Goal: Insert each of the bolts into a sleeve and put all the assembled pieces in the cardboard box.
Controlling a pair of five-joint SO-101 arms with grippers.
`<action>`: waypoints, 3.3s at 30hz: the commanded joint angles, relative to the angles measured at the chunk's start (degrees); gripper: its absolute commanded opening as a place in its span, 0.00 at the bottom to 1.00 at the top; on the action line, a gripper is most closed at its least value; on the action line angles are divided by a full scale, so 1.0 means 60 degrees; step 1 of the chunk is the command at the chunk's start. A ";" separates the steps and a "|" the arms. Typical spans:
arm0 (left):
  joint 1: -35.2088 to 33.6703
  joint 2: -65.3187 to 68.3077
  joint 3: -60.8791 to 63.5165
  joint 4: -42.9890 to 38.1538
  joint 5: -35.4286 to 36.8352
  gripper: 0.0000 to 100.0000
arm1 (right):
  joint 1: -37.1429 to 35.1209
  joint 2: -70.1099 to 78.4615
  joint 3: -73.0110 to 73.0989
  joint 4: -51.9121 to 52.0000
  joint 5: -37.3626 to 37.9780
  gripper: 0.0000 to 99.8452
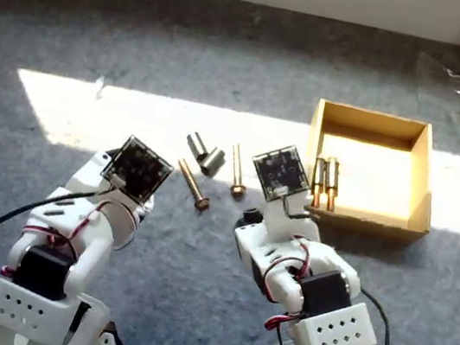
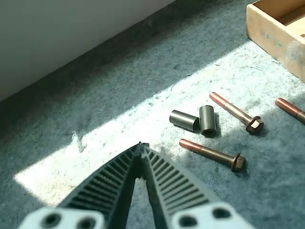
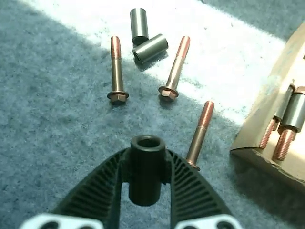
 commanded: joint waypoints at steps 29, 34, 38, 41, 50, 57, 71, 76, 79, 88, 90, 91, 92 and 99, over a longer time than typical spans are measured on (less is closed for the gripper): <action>0.0769 1.3414 -0.9267 0.2139 -0.0059 0.01 | 0.0608 -0.0916 0.1341 -0.1385 0.0015 0.00; 0.0901 1.3795 -0.9355 0.2755 -0.0440 0.02 | 0.0608 -0.0916 0.1355 -0.1385 0.0044 0.00; 0.1209 1.3883 -0.9355 0.3136 -0.3414 0.02 | 0.0608 -0.0916 0.1370 -0.1385 0.0044 0.00; 0.1267 1.3897 -0.9385 0.3121 -0.4806 0.02 | 0.0608 -0.0916 0.1370 -0.1385 0.0029 0.00; 0.1267 1.3912 -0.9516 0.3209 -0.6740 0.02 | 0.0623 -0.0901 0.1634 -0.1678 0.0029 0.00; 0.1414 1.3912 -0.9326 0.3194 -0.7048 0.02 | 0.0623 -0.0916 0.1912 -0.1722 0.0015 0.00; 0.1429 1.3912 -0.9267 0.3209 -0.7048 0.02 | 0.1443 -0.1062 0.1897 -0.1341 -0.0454 0.00; 0.1590 1.3912 -0.8608 0.3209 -0.8000 0.02 | 0.1443 -0.2894 0.2337 -0.0608 -0.0454 0.00; 0.1575 1.3912 -0.8388 0.3209 -0.8396 0.02 | 0.1487 -0.4286 0.2923 -0.0212 -0.0366 0.00; 0.1839 1.3912 -0.8374 0.3209 -0.9128 0.13 | 0.1458 -0.4593 0.3348 -0.0051 -0.0366 0.00; 0.1868 1.3912 -0.8374 0.3209 -0.9128 0.16 | 0.1458 -0.4051 0.3348 -0.0271 -0.0366 0.00; 0.1868 1.3927 -0.8374 0.3165 -0.9128 0.16 | 0.1458 -0.3758 0.3348 -0.0315 -0.0366 0.00; 0.1868 1.3927 -0.8374 0.3136 -0.9128 0.16 | 0.1458 -0.3524 0.3348 -0.0330 -0.0366 0.00; 0.1839 1.3927 -0.8388 0.3121 -0.9143 0.16 | 0.1443 -0.3128 0.3348 -0.0535 -0.0366 0.00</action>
